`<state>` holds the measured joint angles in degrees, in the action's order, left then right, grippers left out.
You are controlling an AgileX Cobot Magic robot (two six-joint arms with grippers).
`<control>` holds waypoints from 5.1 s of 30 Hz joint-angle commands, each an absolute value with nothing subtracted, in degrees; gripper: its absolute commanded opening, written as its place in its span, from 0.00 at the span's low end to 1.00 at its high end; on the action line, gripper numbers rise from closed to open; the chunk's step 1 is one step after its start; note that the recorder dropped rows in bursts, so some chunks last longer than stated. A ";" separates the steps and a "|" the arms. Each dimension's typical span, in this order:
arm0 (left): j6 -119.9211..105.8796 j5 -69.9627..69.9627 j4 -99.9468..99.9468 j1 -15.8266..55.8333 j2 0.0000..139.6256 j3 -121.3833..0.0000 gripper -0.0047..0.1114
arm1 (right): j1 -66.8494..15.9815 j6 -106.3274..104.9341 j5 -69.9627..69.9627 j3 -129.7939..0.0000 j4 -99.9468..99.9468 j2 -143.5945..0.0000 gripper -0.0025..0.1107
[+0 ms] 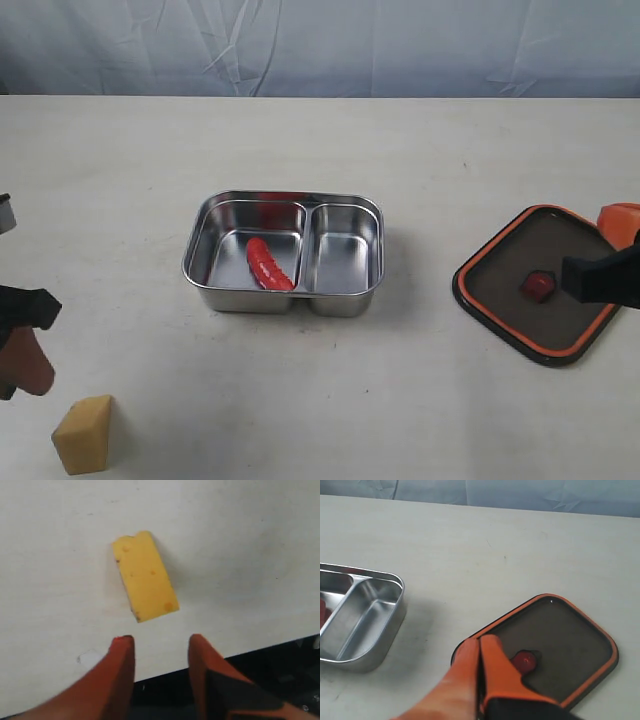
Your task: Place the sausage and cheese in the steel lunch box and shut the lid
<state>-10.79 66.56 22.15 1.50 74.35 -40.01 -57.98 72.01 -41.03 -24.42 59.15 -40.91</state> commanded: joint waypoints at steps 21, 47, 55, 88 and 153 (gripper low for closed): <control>-11.07 55.24 28.83 1.86 74.81 -31.35 0.63 | -57.74 72.14 -41.86 -24.18 59.76 -40.65 0.02; -1.84 45.84 24.31 13.97 90.07 -31.35 0.52 | -57.74 72.14 -41.95 -24.18 59.45 -40.65 0.02; -3.79 45.83 25.18 13.97 90.07 -31.35 0.04 | -57.74 72.14 -41.99 -24.18 59.45 -40.65 0.02; -42.75 36.20 55.69 28.87 106.44 -71.40 0.07 | -57.74 73.65 -47.14 -24.18 58.95 -40.65 0.02; -45.26 42.54 42.65 18.37 94.52 -63.13 0.04 | 0.61 6.96 -53.13 -66.01 6.37 -100.03 0.22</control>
<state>-45.03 42.94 42.91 18.66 95.03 -63.39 0.24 9.10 -55.57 -65.53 9.21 -98.18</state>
